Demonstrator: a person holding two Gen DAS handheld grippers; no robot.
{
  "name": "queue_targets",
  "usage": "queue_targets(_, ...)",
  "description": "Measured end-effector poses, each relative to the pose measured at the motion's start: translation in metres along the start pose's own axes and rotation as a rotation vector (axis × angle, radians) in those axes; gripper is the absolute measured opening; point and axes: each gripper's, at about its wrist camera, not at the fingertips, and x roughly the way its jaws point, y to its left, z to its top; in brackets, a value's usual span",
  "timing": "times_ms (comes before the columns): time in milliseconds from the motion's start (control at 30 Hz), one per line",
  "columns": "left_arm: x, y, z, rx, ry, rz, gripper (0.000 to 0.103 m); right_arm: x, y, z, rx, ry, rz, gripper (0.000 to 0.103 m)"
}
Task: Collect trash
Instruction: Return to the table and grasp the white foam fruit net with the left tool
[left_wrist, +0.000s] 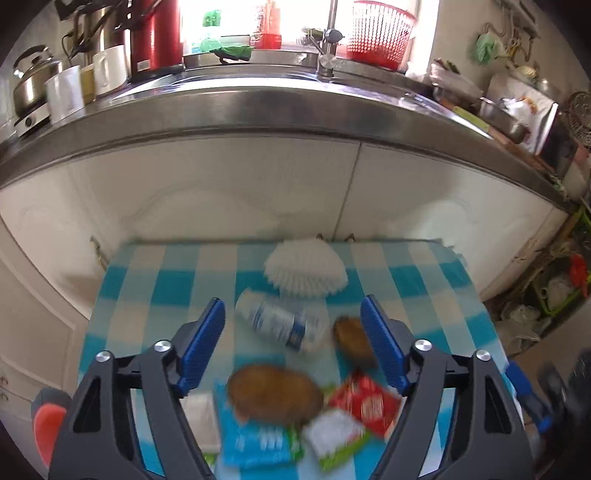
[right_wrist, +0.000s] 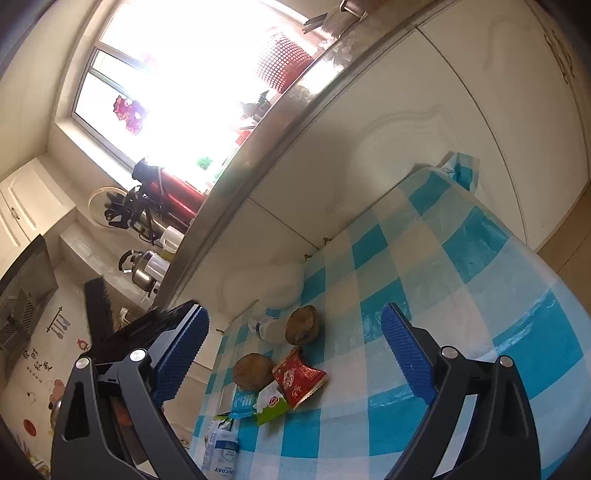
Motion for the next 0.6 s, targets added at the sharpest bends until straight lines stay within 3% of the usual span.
queue_targets(233, 0.094, -0.011, 0.032, -0.035, 0.037, 0.143, 0.068, 0.01, -0.011, -0.004, 0.025, 0.01, -0.009, 0.093)
queue_targets(433, 0.136, -0.007, 0.038, -0.077, 0.089, 0.174, 0.068, 0.017, -0.021, -0.007, 0.055, 0.024, -0.02, 0.093)
queue_targets(600, 0.153, -0.012, 0.037, -0.042, 0.168, 0.193, 0.046, 0.02, -0.022, -0.009, 0.063, 0.036, -0.021, 0.093)
